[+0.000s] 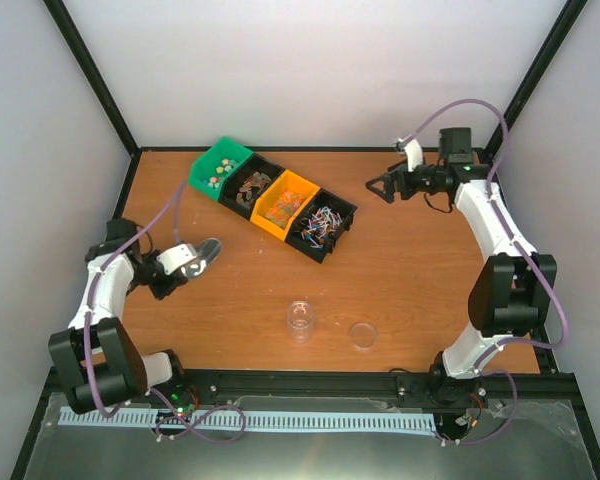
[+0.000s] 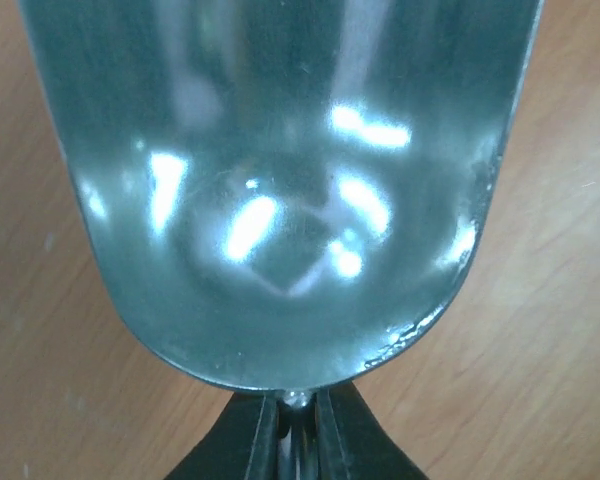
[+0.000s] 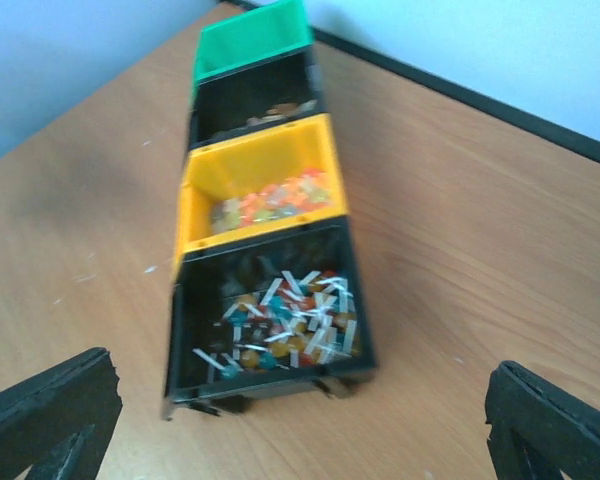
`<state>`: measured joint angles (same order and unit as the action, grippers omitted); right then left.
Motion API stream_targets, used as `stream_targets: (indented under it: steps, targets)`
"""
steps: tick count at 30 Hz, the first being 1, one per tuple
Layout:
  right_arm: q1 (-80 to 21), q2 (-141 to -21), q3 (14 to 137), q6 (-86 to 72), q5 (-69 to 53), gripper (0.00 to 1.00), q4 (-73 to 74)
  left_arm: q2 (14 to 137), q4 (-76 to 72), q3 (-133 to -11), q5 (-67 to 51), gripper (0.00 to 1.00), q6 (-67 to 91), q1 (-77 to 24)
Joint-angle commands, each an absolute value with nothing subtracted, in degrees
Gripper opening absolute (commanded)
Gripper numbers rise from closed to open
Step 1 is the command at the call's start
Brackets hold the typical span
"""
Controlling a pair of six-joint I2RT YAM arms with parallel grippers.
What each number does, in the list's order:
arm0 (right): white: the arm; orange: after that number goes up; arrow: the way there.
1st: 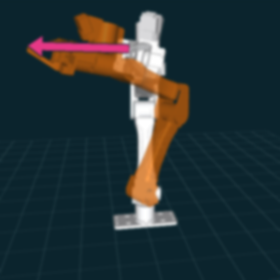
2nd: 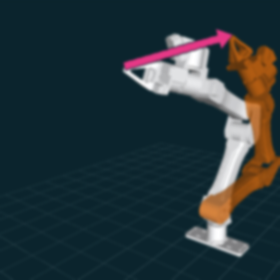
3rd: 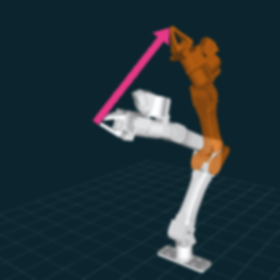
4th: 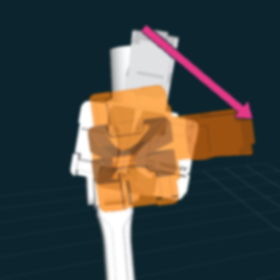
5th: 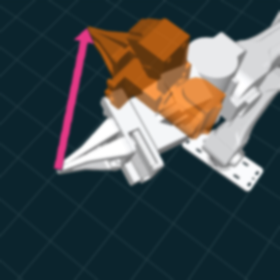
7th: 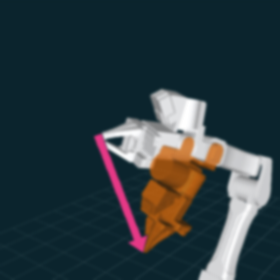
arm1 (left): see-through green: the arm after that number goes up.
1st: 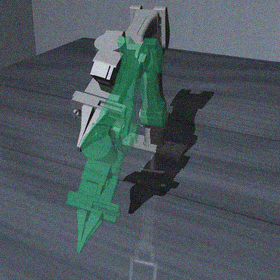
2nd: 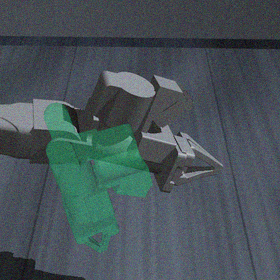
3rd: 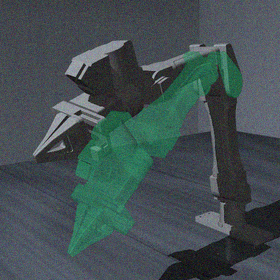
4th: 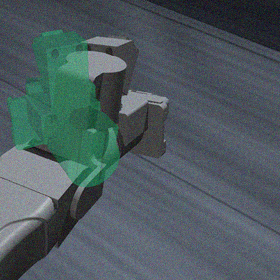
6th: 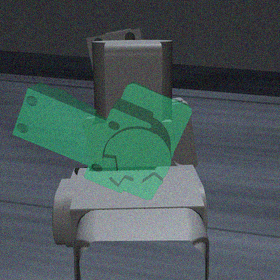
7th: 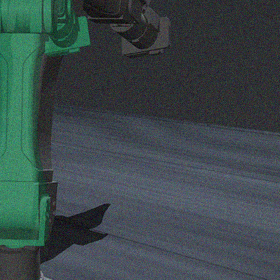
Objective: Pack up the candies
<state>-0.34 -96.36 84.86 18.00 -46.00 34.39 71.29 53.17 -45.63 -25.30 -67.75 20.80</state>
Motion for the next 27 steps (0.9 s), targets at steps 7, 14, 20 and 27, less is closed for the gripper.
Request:
stream_targets:
  steps: [7,14,20,27]
  targets:
    - [-16.55,-94.11,86.68,34.32,-47.12,0.95,40.18,71.15,63.76,-57.17,-26.34,0.01,-59.56,-4.53]
    - [-25.19,-94.53,85.93,35.98,-49.19,0.86,39.07,74.38,62.85,-61.68,-25.1,0.01,-50.42,-17.74]
    - [-32.92,-95.31,85.52,35.44,-45.84,0.76,37.52,77.76,62.12,-66.21,-24.04,0.01,-47.16,-22.22]
    - [-37.55,-96.99,84.39,33.91,-40.27,0.57,35.23,79.14,61.39,-69.1,-24.33,0.01,-46.18,-23.9]
